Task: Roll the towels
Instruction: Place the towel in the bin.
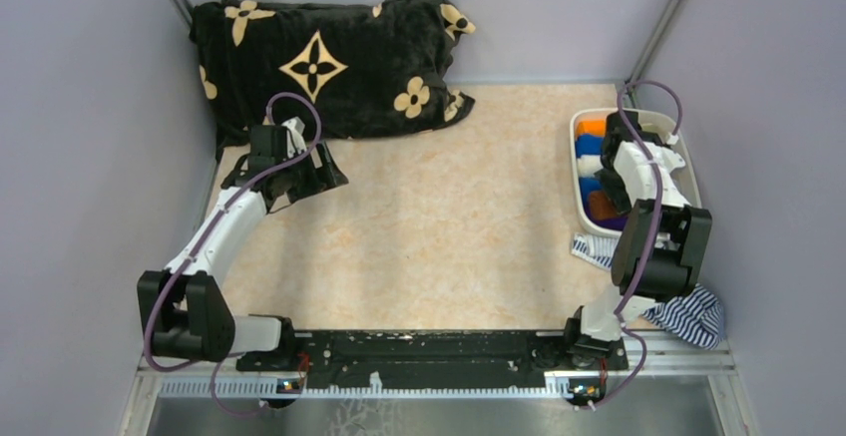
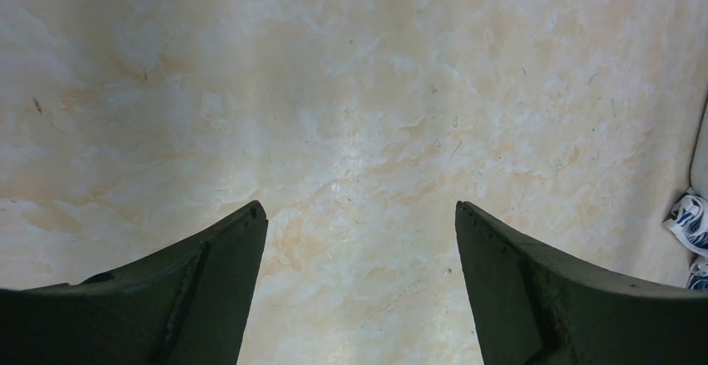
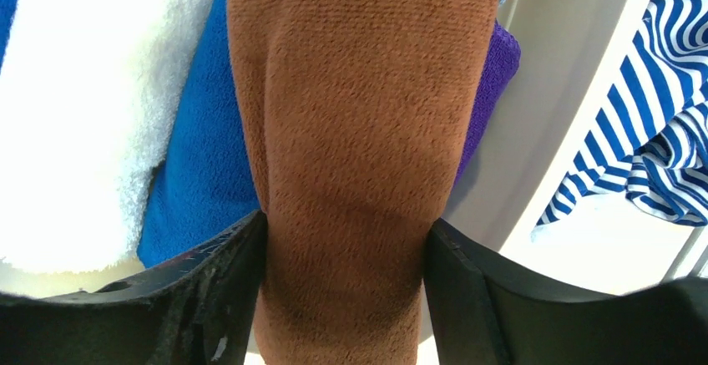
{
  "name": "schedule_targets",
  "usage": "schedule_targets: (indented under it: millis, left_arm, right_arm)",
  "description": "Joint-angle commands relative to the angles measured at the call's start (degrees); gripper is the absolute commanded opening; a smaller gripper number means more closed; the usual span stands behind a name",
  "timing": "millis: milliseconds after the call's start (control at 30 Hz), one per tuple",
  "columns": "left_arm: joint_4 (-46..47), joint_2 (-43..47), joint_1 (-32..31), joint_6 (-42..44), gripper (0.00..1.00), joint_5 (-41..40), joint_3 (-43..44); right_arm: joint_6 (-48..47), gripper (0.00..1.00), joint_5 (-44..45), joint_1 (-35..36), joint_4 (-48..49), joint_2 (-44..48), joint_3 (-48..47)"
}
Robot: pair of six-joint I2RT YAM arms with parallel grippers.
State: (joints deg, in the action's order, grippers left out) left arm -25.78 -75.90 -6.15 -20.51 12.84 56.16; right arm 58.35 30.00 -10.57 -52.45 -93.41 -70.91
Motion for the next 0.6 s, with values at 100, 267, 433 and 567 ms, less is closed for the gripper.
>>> schedule_targets:
  millis: [100,267,433,567]
  left_arm:
    - [0.18,3.38,0.54,1.39,0.89,2.46,-0.15]
    - [0.33,4.46,0.57,1.60,0.89,3.48,-0.19]
    - [0.41,5.26,0.57,2.10,0.89,4.77,-0.26]
    - [0.55,6.41,0.61,2.63,0.89,5.17,-0.35]
  right_arm:
    - [-1.91,0.69,-2.27,0.15,-2.96,2.85,-4.67]
    - [-2.04,0.76,-2.92,0.10,-4.47,5.41,-5.53]
    - [-2.37,0.79,-2.59,0.10,-6.82,9.02,-5.17]
    - [-3.65,0.79,-2.93,0.06,-7.31,14.04,-2.46]
